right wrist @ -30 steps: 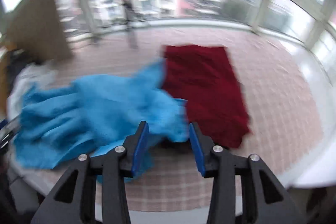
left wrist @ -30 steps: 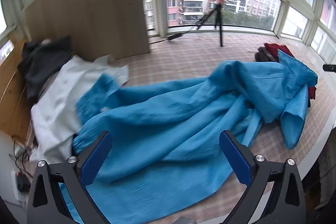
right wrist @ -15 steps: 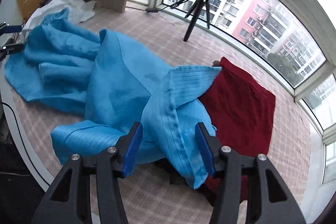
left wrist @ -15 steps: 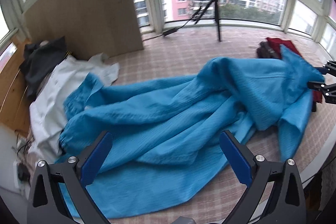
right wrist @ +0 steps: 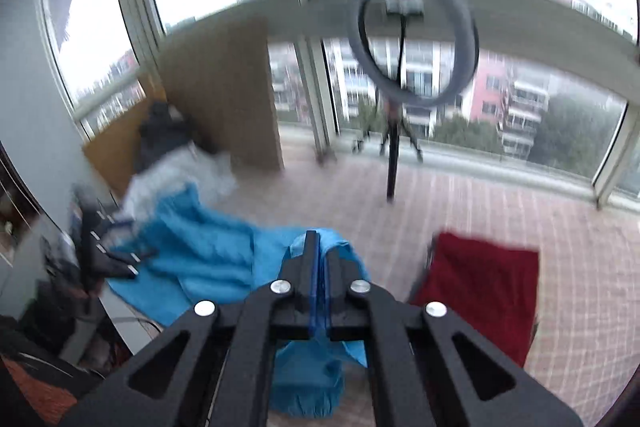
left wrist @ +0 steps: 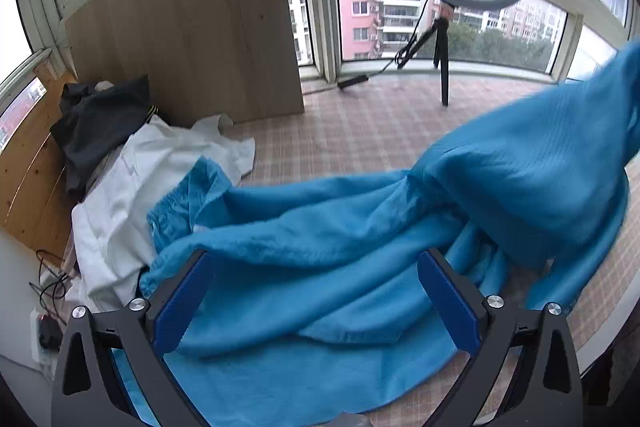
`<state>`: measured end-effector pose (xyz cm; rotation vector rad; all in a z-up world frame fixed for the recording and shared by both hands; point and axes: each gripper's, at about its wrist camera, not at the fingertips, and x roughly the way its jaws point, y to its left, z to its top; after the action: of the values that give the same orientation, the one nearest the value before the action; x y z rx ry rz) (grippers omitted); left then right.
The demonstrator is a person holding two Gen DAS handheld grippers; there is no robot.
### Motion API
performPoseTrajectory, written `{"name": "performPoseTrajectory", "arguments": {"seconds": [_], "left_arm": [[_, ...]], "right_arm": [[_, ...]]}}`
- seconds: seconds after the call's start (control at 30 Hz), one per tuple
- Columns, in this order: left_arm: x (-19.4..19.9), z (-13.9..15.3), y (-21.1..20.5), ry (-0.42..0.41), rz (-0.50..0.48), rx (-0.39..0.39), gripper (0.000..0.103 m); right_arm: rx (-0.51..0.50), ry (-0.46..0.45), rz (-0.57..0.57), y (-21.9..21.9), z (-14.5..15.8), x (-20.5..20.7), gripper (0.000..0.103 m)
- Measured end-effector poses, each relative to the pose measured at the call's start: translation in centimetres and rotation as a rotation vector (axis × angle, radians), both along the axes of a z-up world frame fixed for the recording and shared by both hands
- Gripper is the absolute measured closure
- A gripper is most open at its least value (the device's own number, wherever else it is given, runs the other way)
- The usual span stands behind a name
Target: Fold clothes
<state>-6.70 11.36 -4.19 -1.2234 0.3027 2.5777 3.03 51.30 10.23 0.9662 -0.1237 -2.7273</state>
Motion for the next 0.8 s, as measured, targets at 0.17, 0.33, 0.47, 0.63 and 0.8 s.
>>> {"name": "performPoseTrajectory", "arguments": {"seconds": [0.17,0.33,0.47,0.63,0.8], "left_arm": [[-0.5,0.3,-0.3,0.012,-0.044,0.026,0.001],[-0.7,-0.9,0.4,-0.023,-0.088,0.027,0.001],[-0.5,-2.0,0.7,-0.044,-0.119,-0.013,0.001],[0.2,-2.8,-0.4,-0.047,-0.14,-0.068,0.001],[0.8,-3.1,-2.9,-0.063,-0.128,-0.099,0.001]], "right_arm": [[-0.009,0.123,-0.082,0.8,7.3,1.4,0.101],[0.023,-0.013,-0.187,1.6,2.0,-3.4,0.101],[0.179,-0.279,-0.291,2.3,-8.6,-9.2,0.101],[0.18,-0.417,-0.39,3.3,-14.9,-8.1,0.092],[0.123,-0.381,-0.42,1.2,-16.4,-0.6,0.058]]}}
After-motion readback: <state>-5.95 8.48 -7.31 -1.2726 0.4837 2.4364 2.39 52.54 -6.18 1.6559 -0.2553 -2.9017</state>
